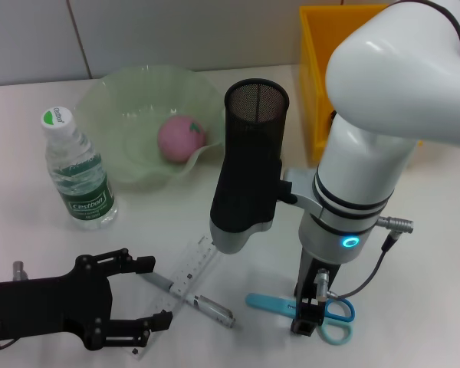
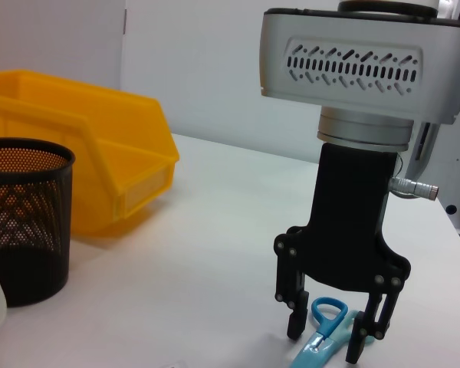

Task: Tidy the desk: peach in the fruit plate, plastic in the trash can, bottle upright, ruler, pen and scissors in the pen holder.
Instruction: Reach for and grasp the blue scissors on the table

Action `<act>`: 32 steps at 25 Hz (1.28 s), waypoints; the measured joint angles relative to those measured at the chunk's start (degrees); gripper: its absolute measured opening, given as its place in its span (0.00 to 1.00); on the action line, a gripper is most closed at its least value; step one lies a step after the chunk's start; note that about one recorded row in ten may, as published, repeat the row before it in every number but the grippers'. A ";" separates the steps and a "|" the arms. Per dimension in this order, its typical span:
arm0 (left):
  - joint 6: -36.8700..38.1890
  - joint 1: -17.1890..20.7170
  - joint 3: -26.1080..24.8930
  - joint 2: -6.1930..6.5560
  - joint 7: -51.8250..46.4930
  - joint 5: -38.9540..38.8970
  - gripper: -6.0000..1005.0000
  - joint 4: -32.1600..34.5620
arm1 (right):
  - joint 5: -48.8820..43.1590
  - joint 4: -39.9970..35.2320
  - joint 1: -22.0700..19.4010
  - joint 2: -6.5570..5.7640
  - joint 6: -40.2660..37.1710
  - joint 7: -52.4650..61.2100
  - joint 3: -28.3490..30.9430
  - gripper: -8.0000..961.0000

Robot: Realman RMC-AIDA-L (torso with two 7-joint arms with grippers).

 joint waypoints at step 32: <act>-0.01 0.39 -0.09 0.00 0.02 0.00 0.86 -0.60 | -0.11 0.16 -0.09 0.00 0.37 0.80 -1.49 0.32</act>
